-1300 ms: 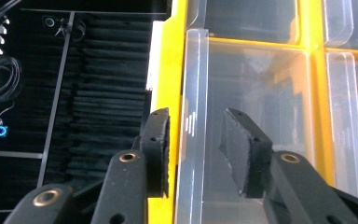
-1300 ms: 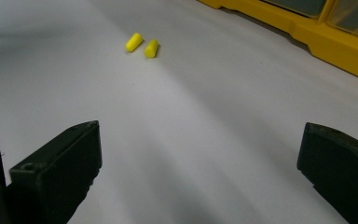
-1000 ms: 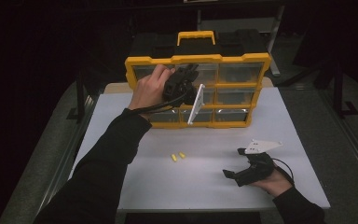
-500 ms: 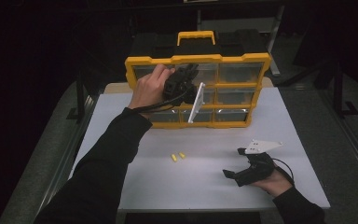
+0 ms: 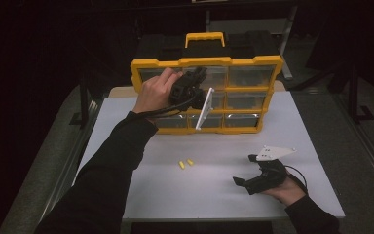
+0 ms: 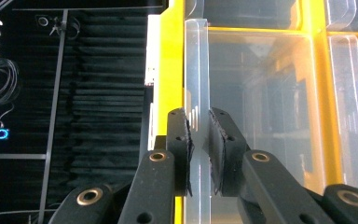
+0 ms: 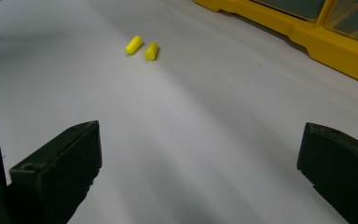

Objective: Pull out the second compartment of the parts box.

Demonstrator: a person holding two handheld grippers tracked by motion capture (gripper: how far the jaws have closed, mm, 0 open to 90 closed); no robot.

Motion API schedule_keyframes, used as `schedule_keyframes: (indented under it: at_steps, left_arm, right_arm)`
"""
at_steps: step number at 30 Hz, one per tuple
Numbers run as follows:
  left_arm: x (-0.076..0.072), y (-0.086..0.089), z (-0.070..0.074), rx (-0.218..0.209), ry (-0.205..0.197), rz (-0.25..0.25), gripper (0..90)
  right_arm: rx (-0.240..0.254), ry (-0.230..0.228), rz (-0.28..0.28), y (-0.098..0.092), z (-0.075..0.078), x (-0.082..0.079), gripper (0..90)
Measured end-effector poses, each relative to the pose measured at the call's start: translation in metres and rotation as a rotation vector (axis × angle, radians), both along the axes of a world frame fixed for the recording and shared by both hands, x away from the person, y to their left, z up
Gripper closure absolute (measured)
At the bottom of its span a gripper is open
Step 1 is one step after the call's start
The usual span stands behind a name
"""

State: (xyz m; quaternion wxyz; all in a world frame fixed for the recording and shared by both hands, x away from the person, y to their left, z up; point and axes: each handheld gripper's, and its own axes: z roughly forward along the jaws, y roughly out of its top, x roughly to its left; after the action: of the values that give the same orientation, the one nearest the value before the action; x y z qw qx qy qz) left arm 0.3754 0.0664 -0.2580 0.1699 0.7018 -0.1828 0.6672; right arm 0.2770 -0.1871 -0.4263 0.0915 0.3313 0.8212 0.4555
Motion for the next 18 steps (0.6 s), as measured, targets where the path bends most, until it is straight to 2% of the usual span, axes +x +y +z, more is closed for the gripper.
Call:
schedule_keyframes:
  at_steps: [18]
  left_arm:
    - [-0.0102,0.0021,-0.0008,0.002,-0.013,-0.018,79.7]
  right_arm:
    - [-0.002,0.003,-0.002,0.0001,-0.0002,0.0000,0.0]
